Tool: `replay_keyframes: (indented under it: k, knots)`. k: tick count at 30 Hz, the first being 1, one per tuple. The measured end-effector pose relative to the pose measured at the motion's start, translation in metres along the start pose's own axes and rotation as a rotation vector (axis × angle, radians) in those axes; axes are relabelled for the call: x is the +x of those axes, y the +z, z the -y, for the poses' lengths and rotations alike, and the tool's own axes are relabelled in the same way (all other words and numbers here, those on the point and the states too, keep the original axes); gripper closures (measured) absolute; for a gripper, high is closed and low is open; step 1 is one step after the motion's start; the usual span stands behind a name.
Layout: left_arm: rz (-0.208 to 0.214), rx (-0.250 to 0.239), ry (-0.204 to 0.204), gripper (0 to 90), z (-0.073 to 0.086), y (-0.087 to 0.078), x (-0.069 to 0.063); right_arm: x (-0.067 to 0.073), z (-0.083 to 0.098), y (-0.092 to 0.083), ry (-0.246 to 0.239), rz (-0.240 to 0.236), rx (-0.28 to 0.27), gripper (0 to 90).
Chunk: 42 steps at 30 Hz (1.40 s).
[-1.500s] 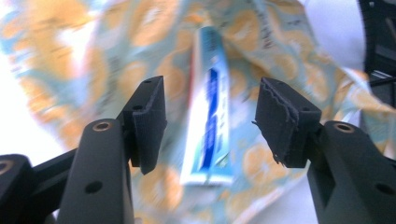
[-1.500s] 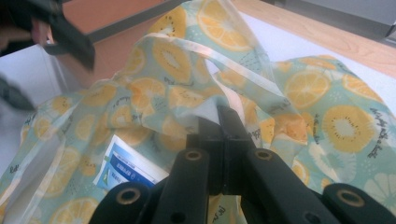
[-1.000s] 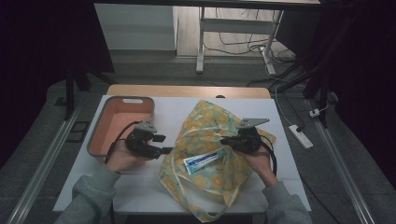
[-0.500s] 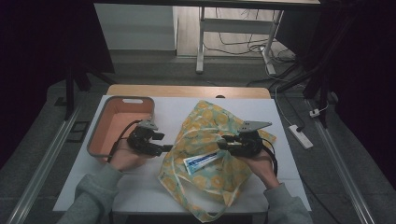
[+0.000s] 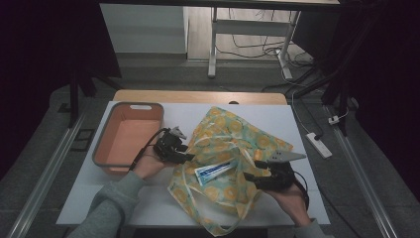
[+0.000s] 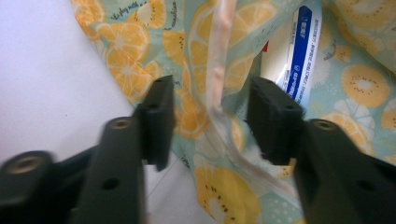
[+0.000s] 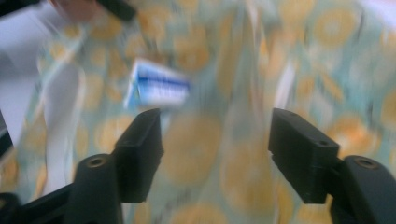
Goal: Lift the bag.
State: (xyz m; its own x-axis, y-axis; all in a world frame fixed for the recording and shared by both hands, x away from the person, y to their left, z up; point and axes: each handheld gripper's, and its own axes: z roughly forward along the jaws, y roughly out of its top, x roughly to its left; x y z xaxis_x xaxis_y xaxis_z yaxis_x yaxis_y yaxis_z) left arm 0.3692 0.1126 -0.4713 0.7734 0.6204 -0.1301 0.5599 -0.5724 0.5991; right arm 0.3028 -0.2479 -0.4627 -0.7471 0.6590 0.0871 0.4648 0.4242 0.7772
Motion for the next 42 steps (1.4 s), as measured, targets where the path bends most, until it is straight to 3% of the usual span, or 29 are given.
replay_keyframes:
  k: [5, 7, 11, 15, 22, 25, 28, 32, 34, 37, 42]
  knots:
    - [0.022, 0.035, -0.001, 80.7, 0.004, 0.002, 0.002, 0.014, 0.023, 0.004, 0.049, 0.052, 0.068, 20.5]
    - [0.027, 0.039, -0.005, 85.3, 0.005, 0.001, 0.001, 0.019, 0.03, 0.008, 0.069, 0.073, 0.105, 16.3]
    - [0.024, 0.042, 0.005, 87.8, 0.005, 0.0, -0.002, 0.021, 0.037, 0.013, 0.095, 0.128, 0.143, 11.3]
    - [0.032, 0.034, 0.007, 88.4, 0.005, -0.002, -0.002, 0.02, 0.039, 0.015, 0.151, 0.14, 0.152, 8.2]
    - [0.042, 0.028, 0.003, 88.4, 0.006, -0.004, -0.002, 0.034, 0.042, 0.037, 0.108, 0.12, 0.232, 8.0]
    - [0.044, 0.029, 0.008, 88.4, 0.006, -0.005, -0.003, 0.04, 0.042, 0.043, 0.036, 0.14, 0.262, 15.5]
    - [0.045, 0.026, 0.004, 88.5, 0.006, -0.006, -0.003, 0.048, 0.043, 0.042, -0.038, 0.151, 0.263, 38.2]
    - [0.048, 0.024, 0.002, 88.5, 0.008, -0.007, -0.002, 0.051, 0.042, 0.038, -0.075, 0.133, 0.252, 76.3]
    - [0.049, 0.024, 0.001, 88.6, 0.009, -0.008, -0.002, 0.048, 0.042, 0.036, -0.087, 0.114, 0.255, 86.7]
    - [0.054, 0.017, -0.002, 88.8, 0.01, -0.011, 0.0, 0.045, 0.04, 0.031, -0.087, 0.084, 0.236, 88.9]
    - [0.071, -0.014, -0.012, 88.9, 0.013, -0.021, 0.002, 0.042, 0.022, 0.006, -0.12, 0.095, 0.082, 89.3]
